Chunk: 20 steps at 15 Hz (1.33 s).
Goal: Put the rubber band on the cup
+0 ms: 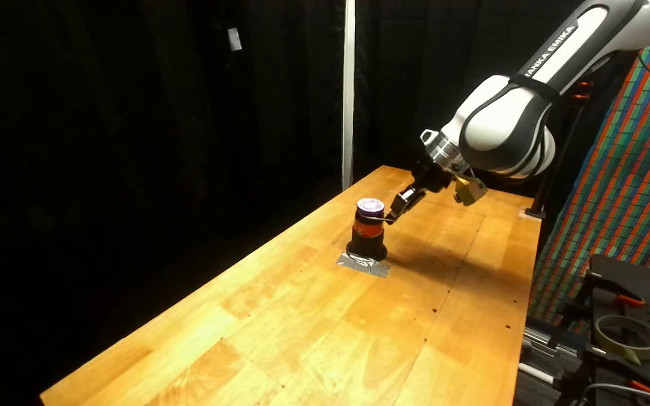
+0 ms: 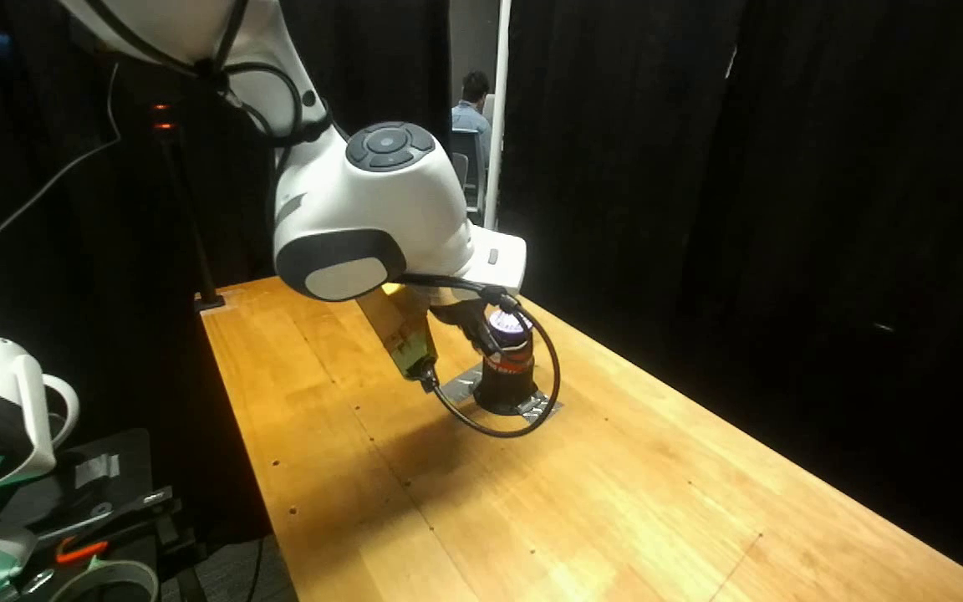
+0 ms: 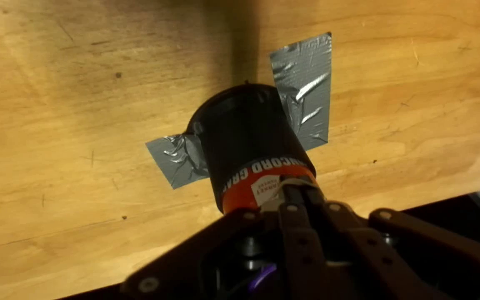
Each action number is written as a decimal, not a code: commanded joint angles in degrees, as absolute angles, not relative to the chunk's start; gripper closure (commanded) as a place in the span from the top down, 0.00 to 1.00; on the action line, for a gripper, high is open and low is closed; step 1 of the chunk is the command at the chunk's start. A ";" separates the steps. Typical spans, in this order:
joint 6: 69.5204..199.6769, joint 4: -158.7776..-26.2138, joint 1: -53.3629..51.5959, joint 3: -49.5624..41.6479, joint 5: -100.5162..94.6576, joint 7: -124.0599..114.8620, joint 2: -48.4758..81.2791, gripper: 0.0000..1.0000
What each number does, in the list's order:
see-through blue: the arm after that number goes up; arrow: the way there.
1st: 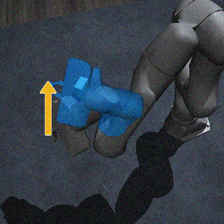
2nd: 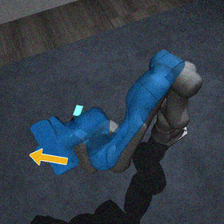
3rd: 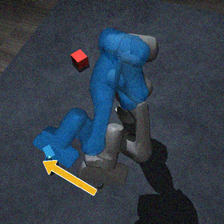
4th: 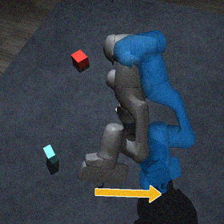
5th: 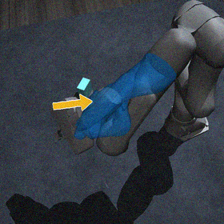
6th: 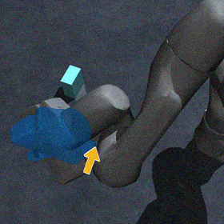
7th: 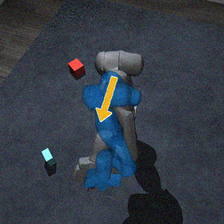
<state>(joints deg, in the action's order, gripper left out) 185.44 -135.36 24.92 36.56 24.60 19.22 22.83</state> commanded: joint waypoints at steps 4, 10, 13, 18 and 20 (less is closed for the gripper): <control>204.18 -141.09 39.55 50.29 21.23 19.57 28.56 0.08; 215.84 -144.29 44.55 52.58 13.79 17.99 34.15 0.09; 219.64 -145.43 48.75 54.67 6.05 16.57 37.81 0.09; 223.50 -146.59 53.68 55.23 -4.69 15.01 42.74 0.10; 224.44 -146.56 49.65 48.09 -14.36 4.66 39.60 0.36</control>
